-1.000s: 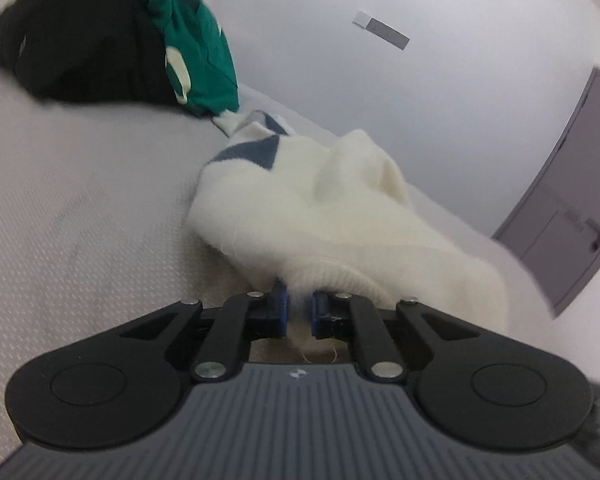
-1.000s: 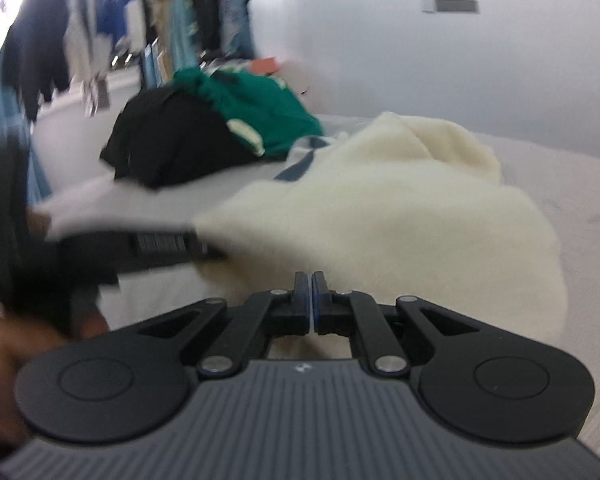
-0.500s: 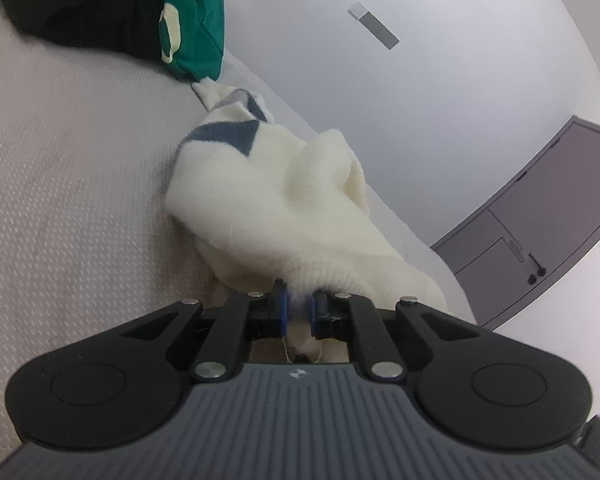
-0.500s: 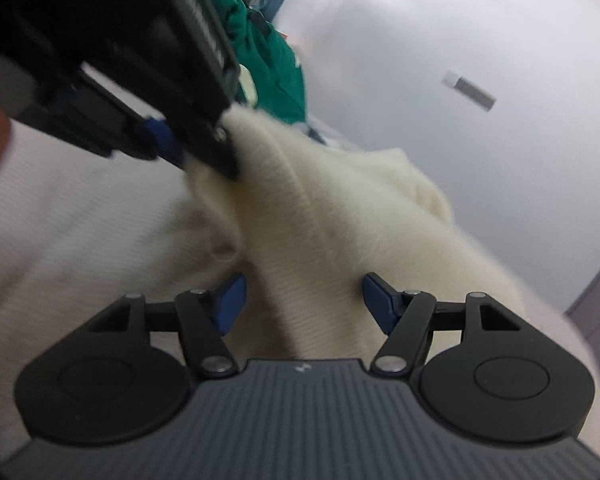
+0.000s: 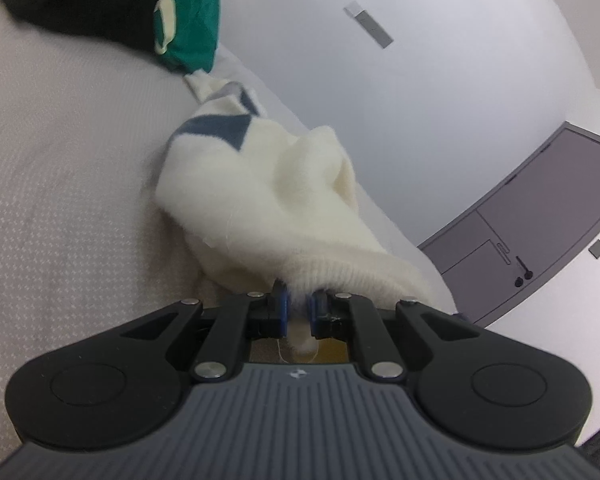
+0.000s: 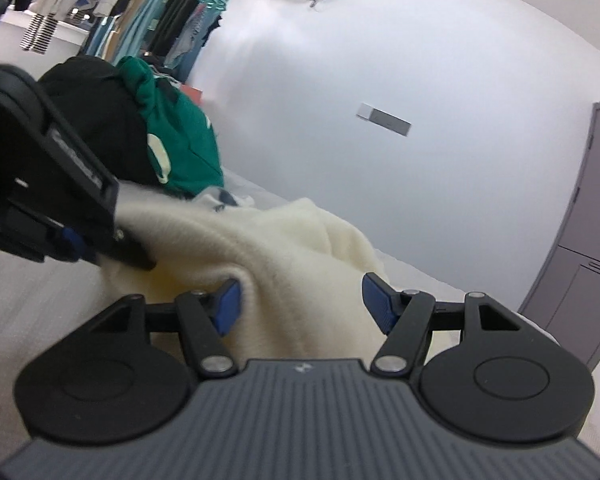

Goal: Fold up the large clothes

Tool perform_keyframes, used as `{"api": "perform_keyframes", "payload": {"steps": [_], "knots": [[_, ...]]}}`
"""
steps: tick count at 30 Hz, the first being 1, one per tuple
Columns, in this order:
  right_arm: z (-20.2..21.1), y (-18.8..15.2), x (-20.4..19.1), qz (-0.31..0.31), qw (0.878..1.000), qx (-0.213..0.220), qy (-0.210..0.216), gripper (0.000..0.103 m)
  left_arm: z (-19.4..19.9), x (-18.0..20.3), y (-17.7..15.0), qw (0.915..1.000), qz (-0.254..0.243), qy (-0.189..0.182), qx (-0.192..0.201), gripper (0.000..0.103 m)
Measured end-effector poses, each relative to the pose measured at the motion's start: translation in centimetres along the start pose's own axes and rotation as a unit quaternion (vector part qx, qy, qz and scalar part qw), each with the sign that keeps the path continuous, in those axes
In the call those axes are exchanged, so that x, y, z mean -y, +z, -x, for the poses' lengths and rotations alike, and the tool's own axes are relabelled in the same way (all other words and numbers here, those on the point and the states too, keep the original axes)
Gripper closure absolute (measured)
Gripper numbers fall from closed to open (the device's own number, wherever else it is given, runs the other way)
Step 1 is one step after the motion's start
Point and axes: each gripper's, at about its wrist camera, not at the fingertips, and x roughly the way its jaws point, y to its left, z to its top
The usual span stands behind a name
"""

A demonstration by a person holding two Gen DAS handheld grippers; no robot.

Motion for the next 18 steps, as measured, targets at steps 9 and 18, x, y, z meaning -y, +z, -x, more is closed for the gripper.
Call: {"api": "perform_keyframes", "payload": {"steps": [9,18], "knots": [[-3.4,-3.3,0.8,-0.077,0.981,-0.179,0.017,0.037,0.4,0.3,-0.1,0.9999,-0.009,0.006,0.011,0.092],[0.4,-2.0,5.1,-0.183,0.979,-0.083,-0.023,0.072,-1.0,1.0,-1.1,0.9985,-0.049,0.022,-0.009,0.091]]}}
